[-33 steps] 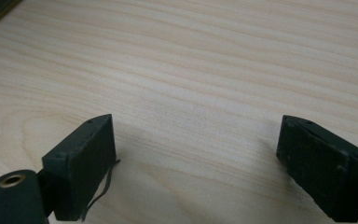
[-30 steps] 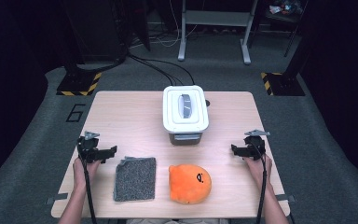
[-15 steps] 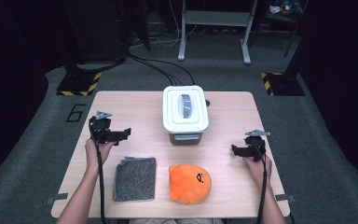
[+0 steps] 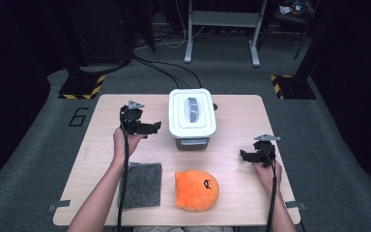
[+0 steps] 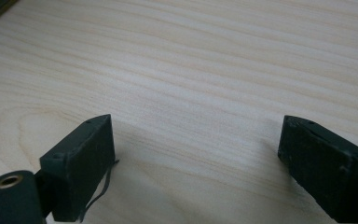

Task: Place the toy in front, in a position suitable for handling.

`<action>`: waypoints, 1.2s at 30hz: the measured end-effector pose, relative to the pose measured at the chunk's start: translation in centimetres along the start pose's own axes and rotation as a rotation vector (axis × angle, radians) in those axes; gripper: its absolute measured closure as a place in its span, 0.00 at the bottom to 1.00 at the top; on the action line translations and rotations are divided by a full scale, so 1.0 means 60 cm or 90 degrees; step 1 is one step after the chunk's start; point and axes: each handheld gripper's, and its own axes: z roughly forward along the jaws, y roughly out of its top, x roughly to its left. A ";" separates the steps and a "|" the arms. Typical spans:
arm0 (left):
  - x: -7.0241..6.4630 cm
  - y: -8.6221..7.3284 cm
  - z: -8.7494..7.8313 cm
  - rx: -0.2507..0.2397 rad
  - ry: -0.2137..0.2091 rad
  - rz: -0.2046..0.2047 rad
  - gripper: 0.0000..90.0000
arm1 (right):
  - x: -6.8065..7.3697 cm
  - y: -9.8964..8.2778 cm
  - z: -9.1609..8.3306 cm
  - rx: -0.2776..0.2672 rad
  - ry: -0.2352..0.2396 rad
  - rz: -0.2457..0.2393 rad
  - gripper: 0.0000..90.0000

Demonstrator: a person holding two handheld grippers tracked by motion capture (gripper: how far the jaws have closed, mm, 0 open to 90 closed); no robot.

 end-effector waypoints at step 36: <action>-0.142 0.095 0.134 0.032 -0.045 0.083 0.24 | 0.000 0.000 0.000 -0.001 -0.001 0.001 0.11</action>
